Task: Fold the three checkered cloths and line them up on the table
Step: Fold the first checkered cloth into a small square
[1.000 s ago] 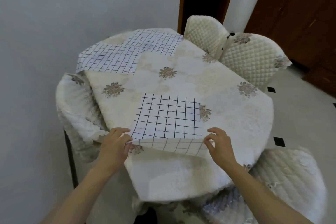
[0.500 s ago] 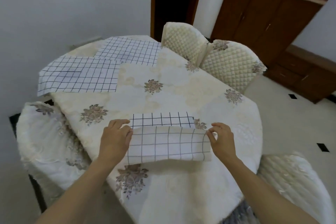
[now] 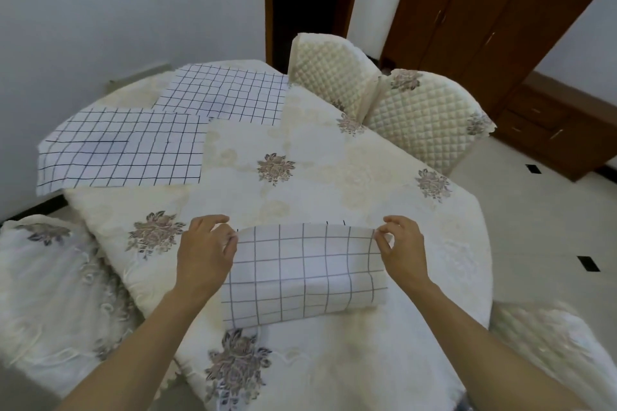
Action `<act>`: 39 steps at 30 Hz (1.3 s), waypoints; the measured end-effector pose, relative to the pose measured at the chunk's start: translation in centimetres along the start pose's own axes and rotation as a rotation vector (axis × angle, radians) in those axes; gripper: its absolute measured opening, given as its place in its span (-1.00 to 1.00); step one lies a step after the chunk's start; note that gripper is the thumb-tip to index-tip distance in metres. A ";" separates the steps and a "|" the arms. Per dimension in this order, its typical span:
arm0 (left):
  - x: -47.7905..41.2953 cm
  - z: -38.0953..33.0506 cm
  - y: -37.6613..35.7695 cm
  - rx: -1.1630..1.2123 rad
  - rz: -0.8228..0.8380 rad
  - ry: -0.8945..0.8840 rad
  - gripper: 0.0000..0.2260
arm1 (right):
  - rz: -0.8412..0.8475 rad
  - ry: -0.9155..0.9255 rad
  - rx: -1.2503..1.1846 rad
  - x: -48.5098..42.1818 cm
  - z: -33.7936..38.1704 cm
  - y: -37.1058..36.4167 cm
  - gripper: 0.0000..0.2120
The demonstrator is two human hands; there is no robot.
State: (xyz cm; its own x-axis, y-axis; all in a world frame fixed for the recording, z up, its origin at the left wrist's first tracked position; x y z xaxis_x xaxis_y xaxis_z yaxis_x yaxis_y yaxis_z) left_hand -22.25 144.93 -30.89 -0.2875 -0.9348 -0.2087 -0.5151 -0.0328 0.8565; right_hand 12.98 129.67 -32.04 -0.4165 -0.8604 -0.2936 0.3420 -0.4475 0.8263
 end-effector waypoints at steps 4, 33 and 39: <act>-1.6 0.6 -1.2 -0.014 0.006 0.036 -0.95 | 0.028 0.004 -0.022 -2.2 -0.5 -1.7 -0.96; 5.7 0.0 -15.8 -0.366 0.437 0.063 -0.30 | 0.705 0.302 0.133 5.6 6.3 -19.8 -0.20; 7.5 1.2 -15.7 -0.386 0.426 0.051 -0.20 | 0.751 0.233 0.202 7.2 4.2 -19.1 -0.10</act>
State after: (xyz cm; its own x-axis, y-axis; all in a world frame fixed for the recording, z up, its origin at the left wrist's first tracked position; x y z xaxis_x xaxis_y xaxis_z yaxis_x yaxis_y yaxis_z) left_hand -17.29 138.88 -46.51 -0.3604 -0.9095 0.2070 -0.0275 0.2322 0.9723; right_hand -0.05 133.03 -47.89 0.0571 -0.9524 0.2995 0.2928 0.3028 0.9070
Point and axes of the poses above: each hand's wrist, its own x-axis away from the middle knuckle, its own y-axis out of the back of the hand, z = x × y, the point moved 9 cm from there along -x, towards the middle knuckle, and after that the axes turned 9 degrees about y, right-handed, at the moved point
